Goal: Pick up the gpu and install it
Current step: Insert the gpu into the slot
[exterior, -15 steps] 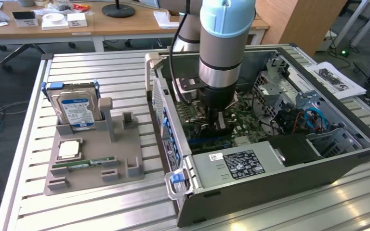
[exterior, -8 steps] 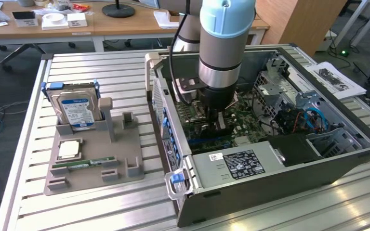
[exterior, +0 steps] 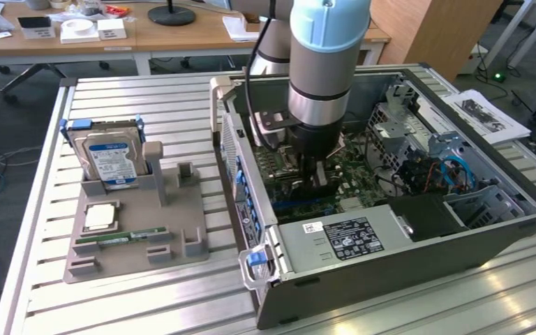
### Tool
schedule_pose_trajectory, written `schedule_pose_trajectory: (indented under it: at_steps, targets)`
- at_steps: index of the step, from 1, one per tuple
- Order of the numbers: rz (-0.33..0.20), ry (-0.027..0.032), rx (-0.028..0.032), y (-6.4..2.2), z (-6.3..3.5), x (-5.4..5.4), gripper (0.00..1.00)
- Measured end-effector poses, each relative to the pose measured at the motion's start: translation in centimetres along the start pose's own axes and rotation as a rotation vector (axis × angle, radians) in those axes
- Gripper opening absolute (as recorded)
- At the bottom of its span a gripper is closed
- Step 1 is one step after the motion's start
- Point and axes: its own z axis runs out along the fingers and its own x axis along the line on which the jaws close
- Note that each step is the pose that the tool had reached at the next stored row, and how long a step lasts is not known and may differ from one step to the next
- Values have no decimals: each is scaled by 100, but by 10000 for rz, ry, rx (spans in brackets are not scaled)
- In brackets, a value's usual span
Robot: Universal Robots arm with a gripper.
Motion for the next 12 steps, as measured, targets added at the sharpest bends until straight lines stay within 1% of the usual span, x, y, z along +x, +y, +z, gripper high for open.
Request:
schedule_pose_trajectory:
  at_steps: [6,12]
  targets:
    - [0,-1,0,-16,-78,-5,34]
    - [1,0,-5,-42,-198,-13,34]
